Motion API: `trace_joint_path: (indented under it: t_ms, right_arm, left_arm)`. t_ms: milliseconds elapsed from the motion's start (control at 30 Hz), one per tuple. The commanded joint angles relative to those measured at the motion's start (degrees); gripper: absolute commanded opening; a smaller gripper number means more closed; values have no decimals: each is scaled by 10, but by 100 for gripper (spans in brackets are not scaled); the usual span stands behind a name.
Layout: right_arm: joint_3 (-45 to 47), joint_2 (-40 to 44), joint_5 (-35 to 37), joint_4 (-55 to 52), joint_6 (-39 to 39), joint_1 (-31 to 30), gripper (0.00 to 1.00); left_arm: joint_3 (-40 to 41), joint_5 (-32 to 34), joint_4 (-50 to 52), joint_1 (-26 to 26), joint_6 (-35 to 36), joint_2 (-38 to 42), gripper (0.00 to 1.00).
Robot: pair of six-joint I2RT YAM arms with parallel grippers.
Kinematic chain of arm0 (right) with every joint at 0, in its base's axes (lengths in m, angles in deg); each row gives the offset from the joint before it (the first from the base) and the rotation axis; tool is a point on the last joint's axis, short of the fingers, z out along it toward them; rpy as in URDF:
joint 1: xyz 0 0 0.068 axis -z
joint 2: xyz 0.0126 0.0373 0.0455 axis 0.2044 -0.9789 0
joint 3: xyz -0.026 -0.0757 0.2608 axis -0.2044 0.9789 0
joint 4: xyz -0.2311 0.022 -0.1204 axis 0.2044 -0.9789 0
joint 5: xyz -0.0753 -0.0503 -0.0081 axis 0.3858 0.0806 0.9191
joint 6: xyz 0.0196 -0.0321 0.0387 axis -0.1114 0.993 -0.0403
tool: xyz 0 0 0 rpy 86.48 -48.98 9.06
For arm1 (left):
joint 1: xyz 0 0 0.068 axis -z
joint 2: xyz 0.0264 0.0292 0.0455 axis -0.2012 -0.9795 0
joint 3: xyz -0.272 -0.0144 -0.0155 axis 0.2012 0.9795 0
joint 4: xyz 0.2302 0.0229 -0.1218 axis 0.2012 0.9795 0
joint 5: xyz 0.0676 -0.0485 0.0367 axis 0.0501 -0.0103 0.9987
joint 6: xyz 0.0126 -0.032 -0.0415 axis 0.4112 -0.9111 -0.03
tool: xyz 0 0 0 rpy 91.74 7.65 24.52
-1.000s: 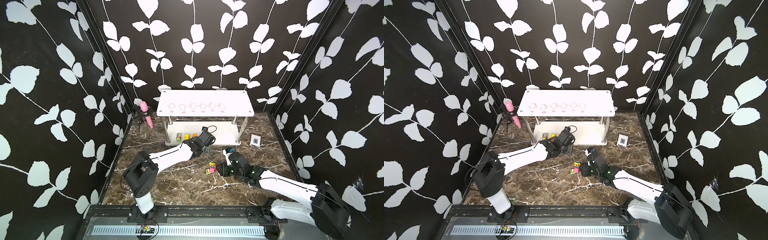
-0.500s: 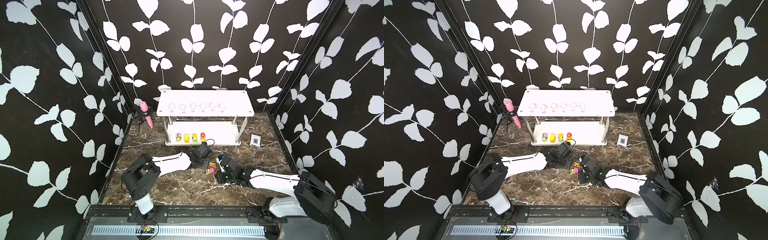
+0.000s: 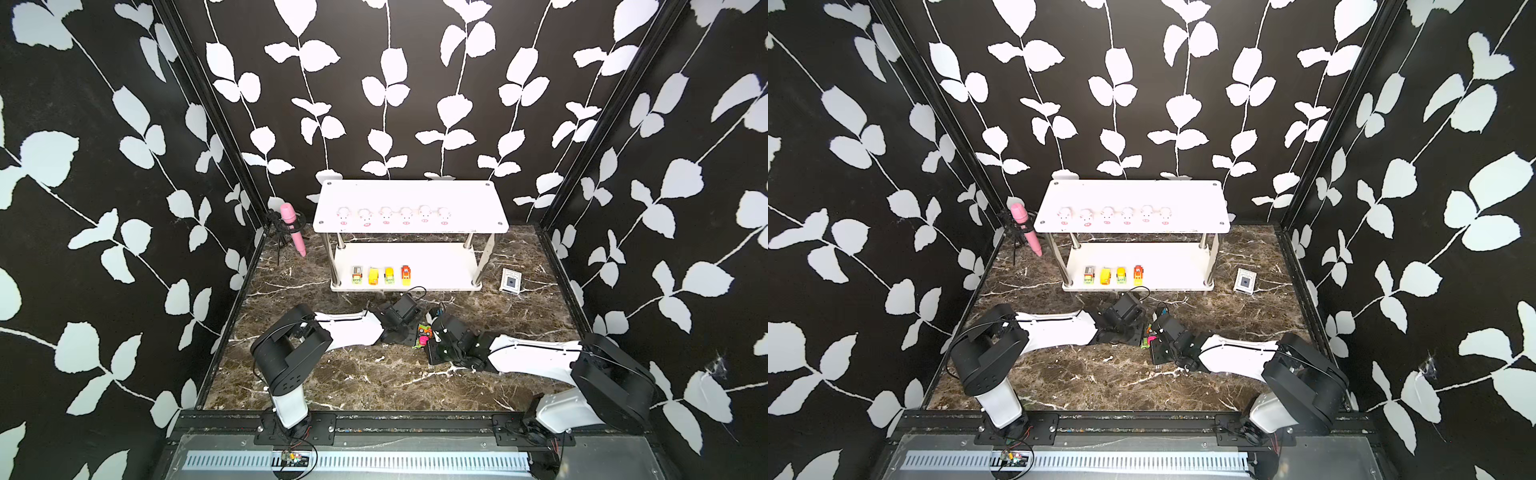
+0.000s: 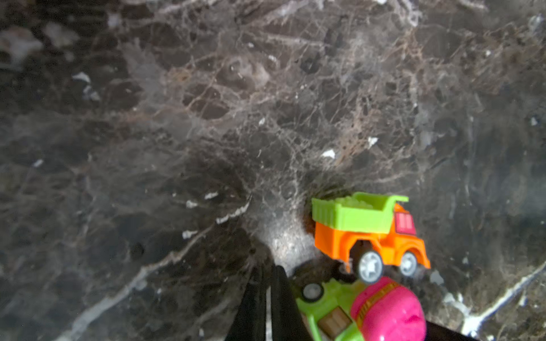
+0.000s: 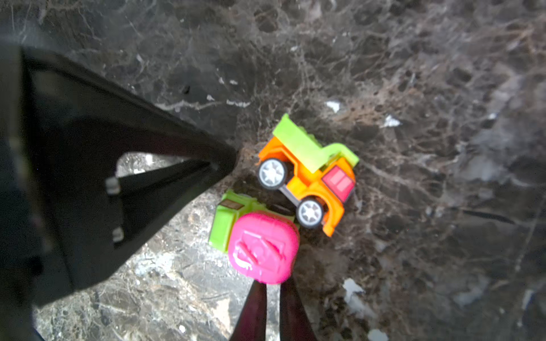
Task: Organize plastic toys on shelves
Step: Adjust the plastic toy at the center of the board.
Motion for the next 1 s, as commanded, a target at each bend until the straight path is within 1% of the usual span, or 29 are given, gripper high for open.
trace_joint_path:
  t_ms: [0,300,467,667,733,833,967]
  right_arm:
    - [-25,-9,28,-3,4,-3,16]
    - [-54,-22,68,-60,23,-3,19]
    - [-54,-26,65,-55,25,-3,20]
    - [-65,-43,59,-57,28,-4,21]
    - [-65,-43,59,-58,32,-3,22]
    - [-67,-39,72,-74,36,-3,25]
    - [-62,-17,101,-103,34,-4,30]
  left_arm:
    - [31,-29,-13,7,-13,11,10]
    - [48,-28,-22,8,-6,24,10]
    - [40,-65,-29,8,8,16,10]
    - [58,-83,-38,8,2,29,10]
    - [63,-101,-39,8,7,31,13]
    - [68,-122,-44,8,11,30,14]
    - [74,-105,-29,8,11,38,13]
